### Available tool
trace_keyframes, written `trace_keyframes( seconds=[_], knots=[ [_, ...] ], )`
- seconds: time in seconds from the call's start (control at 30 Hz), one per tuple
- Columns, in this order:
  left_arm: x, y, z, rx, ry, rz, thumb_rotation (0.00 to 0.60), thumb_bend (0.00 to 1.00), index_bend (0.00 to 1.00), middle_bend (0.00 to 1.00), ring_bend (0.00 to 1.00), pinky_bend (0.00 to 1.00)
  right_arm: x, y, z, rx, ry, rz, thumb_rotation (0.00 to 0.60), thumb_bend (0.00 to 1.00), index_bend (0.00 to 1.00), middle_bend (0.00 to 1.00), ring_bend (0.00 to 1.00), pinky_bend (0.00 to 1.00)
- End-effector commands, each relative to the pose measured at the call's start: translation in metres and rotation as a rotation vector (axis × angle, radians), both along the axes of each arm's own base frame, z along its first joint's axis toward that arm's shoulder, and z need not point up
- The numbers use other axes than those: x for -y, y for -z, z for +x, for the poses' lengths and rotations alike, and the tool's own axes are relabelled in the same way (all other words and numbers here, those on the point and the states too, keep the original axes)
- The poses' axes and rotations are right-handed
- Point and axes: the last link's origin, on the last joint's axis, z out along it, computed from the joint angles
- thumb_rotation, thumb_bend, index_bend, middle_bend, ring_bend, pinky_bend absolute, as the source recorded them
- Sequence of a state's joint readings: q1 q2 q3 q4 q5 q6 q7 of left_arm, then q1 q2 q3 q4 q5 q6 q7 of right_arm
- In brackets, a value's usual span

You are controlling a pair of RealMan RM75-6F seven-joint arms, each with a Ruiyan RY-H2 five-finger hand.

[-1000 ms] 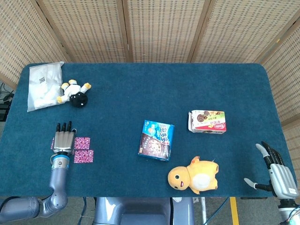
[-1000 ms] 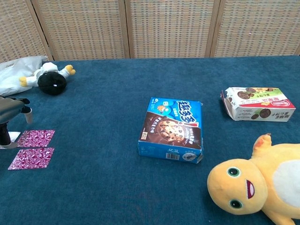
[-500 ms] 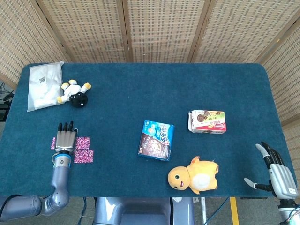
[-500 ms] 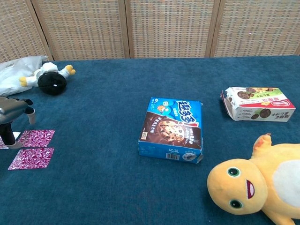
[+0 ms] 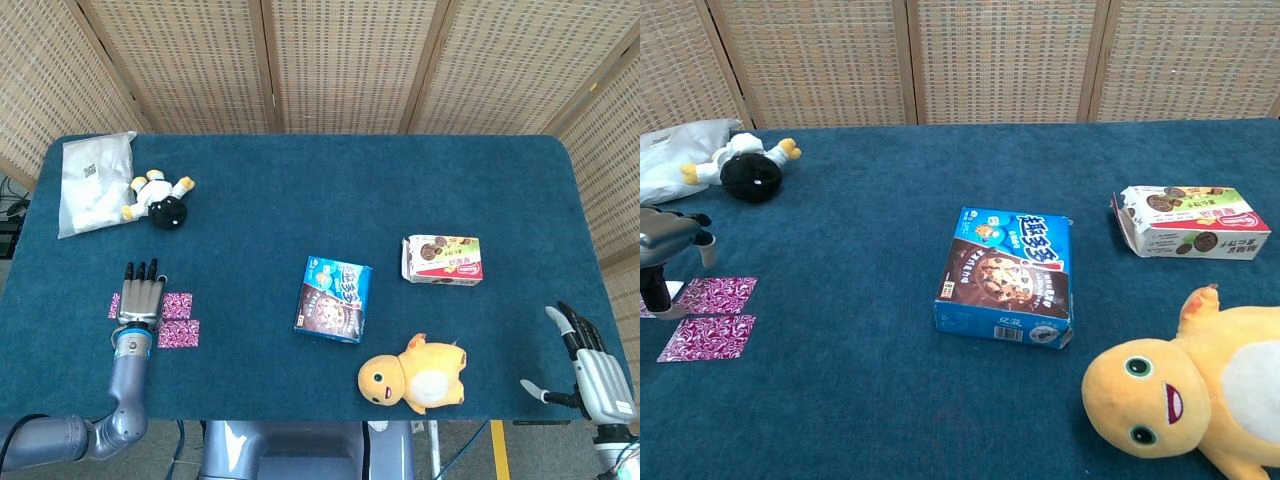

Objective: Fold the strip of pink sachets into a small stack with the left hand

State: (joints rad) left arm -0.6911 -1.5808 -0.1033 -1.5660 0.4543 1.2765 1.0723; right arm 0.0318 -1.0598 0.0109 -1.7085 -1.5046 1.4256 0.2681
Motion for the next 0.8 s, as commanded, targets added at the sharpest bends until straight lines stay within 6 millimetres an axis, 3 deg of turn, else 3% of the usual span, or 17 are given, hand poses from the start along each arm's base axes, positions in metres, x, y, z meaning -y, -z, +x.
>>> trace_keyframes(
  seconds=[0.03, 0.8],
  knots=[
    [0.0001, 0.0009, 0.0000, 0.003, -0.001, 0.000, 0.600, 0.26, 0.28, 0.00, 0.00, 0.00, -0.0001, -0.0003, 0.0000, 0.001, 0.000, -0.001, 0.600, 0.10, 0.04, 0.00, 0.00, 0.00],
    [0.0027, 0.0089, -0.0016, -0.001, 0.001, -0.011, 0.600, 0.30, 0.33, 0.00, 0.00, 0.00, -0.0001, 0.0005, 0.0004, -0.001, 0.001, 0.000, 0.600, 0.11, 0.04, 0.00, 0.00, 0.00]
  ],
)
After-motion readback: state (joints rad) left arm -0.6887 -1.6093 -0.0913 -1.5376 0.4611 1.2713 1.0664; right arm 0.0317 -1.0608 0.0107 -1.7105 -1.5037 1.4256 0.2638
